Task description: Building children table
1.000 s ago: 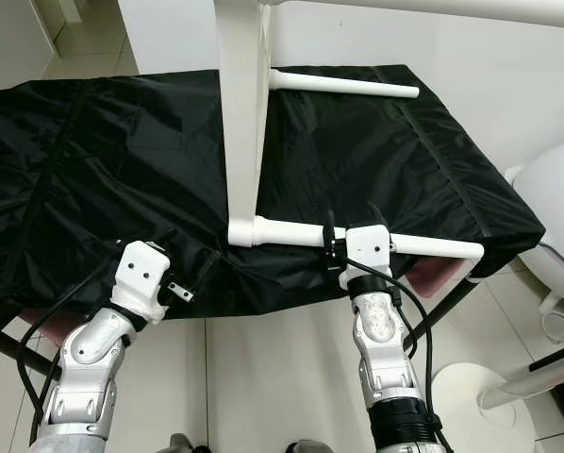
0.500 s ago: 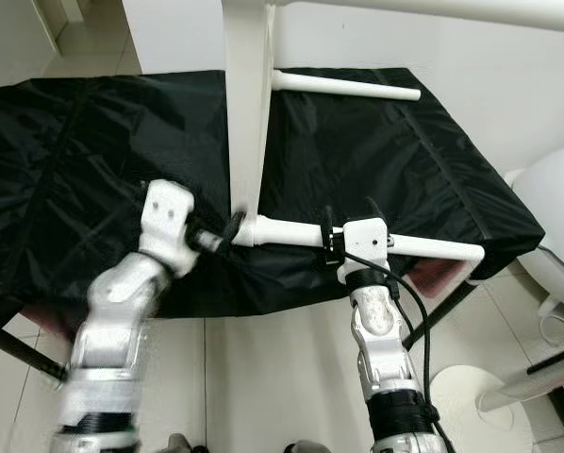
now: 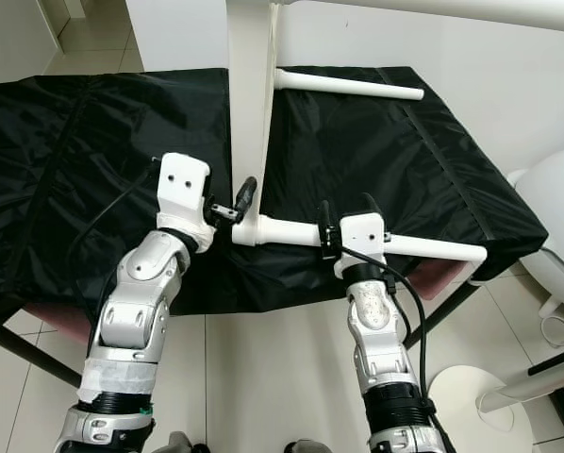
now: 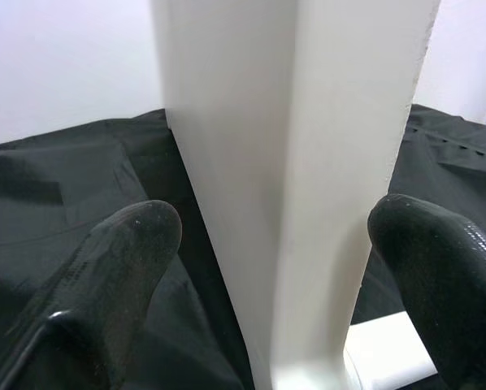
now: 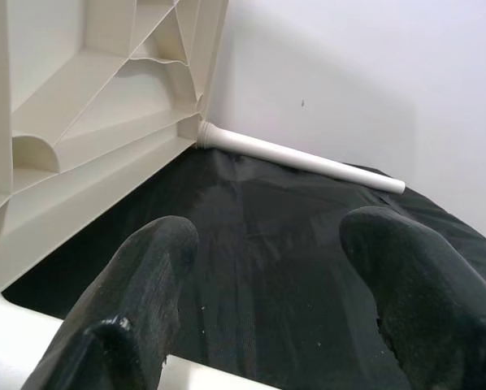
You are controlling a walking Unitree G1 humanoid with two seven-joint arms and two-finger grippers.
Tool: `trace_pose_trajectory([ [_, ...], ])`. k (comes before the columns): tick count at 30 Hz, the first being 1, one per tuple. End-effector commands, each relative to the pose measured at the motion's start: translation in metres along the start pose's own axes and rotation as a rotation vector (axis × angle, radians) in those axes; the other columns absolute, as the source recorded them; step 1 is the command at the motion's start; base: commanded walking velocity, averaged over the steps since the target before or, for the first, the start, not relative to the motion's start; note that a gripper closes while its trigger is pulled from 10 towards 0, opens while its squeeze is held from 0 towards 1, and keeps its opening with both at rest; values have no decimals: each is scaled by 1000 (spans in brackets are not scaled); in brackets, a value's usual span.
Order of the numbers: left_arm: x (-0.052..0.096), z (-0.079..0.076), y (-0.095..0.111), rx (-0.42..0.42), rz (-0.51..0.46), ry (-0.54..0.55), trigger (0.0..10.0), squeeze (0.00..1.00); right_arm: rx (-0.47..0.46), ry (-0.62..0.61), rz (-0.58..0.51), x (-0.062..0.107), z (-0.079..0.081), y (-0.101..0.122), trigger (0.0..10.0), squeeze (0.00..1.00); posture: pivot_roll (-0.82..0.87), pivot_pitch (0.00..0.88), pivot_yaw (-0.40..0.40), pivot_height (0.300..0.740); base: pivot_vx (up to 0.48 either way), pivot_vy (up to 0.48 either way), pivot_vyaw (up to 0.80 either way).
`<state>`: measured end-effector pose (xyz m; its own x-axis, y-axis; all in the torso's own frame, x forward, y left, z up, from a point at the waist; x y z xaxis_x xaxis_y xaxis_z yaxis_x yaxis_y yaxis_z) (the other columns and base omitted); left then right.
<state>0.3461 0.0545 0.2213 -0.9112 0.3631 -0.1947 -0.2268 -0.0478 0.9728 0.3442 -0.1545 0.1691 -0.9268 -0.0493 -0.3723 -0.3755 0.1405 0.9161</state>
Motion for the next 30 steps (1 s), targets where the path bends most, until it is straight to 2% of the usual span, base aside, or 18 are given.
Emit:
trace_pose_trajectory([
  [1, 4, -23, -2, 68, -1, -63, 10000, 0, -9, -3, 0, 0, 1, -2, 10000, 0, -101, 77, 4, 740, 0, 0, 0],
  [2, 7, -27, -5, 33, -2, -100, 10000, 0, -9, -2, 1, 0, 1, -2, 10000, 0, -99, 78, 1, 740, 0, 0, 0],
  [5, 10, -33, -6, 7, 0, -139, 10000, 0, -9, 1, 2, 0, 2, -2, 10000, 0, -91, 77, 0, 740, 0, 0, 0],
  [14, -1, -48, 5, 14, -18, -189, 10000, 0, -17, 12, 0, -1, 8, -2, 10000, 0, -86, 76, 3, 740, 0, 0, 0],
  [18, 0, -50, -2, 10, 7, -189, 10000, 0, -19, 13, -1, -1, 9, -2, 10000, 0, -89, 78, 10, 740, 0, 0, 0],
  [21, 6, -47, -20, -21, 65, -163, 10000, 0, -21, 4, 3, 0, 7, -3, 10000, 0, -85, 83, 8, 740, 0, 0, 0],
  [23, 6, -47, -20, -21, 65, -163, 10000, 0, -21, 4, 3, 0, 7, -3, 10000, 0, -85, 83, 8, 740, 0, 0, 0],
  [25, 10, -37, -31, -54, 107, -109, 10000, 0, -22, 4, 5, 1, 7, -4, 10000, 0, -85, 83, 8, 740, 0, 0, 0],
  [26, 10, -37, -31, -54, 107, -109, 10000, 0, -22, 4, 5, 1, 7, -4, 10000, 0, -85, 83, 8, 740, 0, 0, 0],
  [28, 23, -22, -39, -69, 128, -75, 10000, 0, -24, 6, 6, 2, 7, -4, 10000, 0, -84, 87, 3, 740, 0, 0, 0],
  [29, 23, -22, -39, -69, 128, -75, 10000, 0, -24, 6, 6, 2, 7, -4, 10000, 0, -84, 87, 3, 740, 0, 0, 0],
  [30, 31, -17, -41, -80, 125, -77, 10000, 0, -22, 7, 8, 2, 6, -5, 10000, 0, -81, 88, 0, 740, 0, 0, 0],
])
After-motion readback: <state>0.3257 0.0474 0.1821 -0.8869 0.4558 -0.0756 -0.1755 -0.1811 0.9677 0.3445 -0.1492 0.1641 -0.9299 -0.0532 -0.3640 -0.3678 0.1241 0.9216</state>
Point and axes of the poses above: a point about 5 cm out from each wrist's last joint towards the gripper, its own x axis pointing back from the gripper into the wrist, its own y axis along the axis of the wrist's last joint, z = x × y, the point moved 4 cm from there along -x, pointing out of the wrist towards the gripper, and after that the axes turned 3 degrees about -x, right-handed, at the moved point
